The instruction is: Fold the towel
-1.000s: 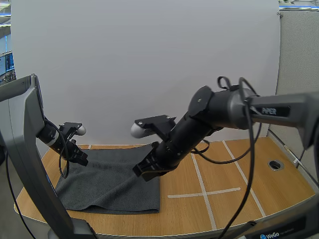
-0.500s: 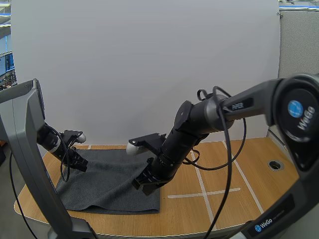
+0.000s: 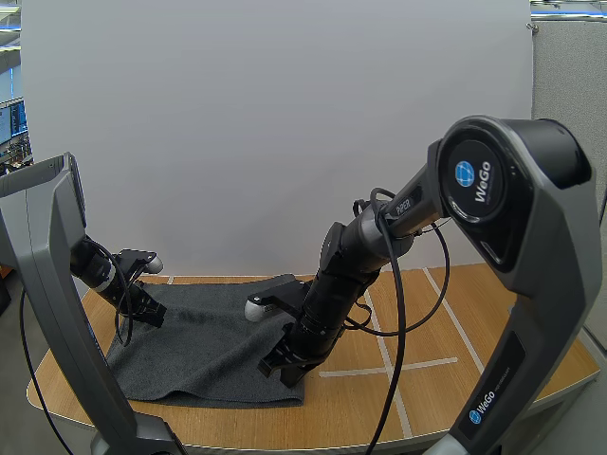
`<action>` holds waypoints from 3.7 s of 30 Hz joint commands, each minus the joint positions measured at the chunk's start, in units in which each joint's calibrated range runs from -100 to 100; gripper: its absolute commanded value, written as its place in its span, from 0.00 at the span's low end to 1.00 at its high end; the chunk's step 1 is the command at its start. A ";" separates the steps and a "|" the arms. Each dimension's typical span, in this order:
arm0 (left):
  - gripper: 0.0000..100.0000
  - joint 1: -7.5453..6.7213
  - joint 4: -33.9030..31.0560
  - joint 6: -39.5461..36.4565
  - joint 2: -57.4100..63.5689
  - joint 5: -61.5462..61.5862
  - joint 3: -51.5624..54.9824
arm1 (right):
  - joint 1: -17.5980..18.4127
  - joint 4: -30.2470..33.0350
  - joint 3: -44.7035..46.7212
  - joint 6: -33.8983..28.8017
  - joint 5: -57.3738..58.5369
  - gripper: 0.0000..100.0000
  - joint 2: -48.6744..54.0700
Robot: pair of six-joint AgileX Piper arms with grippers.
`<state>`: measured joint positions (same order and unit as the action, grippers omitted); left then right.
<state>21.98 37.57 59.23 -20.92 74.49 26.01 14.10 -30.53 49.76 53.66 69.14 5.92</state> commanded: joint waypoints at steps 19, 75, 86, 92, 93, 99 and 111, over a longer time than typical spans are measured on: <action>0.00 -0.24 -1.06 0.01 0.06 -8.66 -0.35 | 0.13 7.54 6.57 0.59 -5.75 0.00 -2.79; 0.00 3.03 -1.97 -2.45 -3.03 5.77 -10.78 | 0.13 10.20 2.91 -2.43 -4.23 0.00 7.05; 0.00 3.03 4.58 -2.45 9.19 20.90 -13.39 | 0.13 10.43 -0.32 -9.10 -15.06 0.00 16.34; 0.00 3.03 4.58 -2.81 14.45 24.74 -13.39 | -1.35 10.18 -0.32 -11.97 -27.23 0.00 16.23; 0.00 3.03 4.58 -2.81 14.67 24.74 -13.39 | -1.92 9.62 -0.32 -11.97 -28.22 0.00 16.23; 0.00 3.03 4.58 -2.81 14.81 24.35 -13.39 | -4.89 5.32 -0.32 -10.71 -31.33 0.00 16.23; 0.00 2.95 4.34 -2.81 20.66 24.16 -13.39 | -5.24 -2.20 -0.32 -7.41 -32.84 0.00 13.73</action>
<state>24.98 41.16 56.97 -6.39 97.99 12.89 9.10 -31.04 49.72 45.06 36.85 21.45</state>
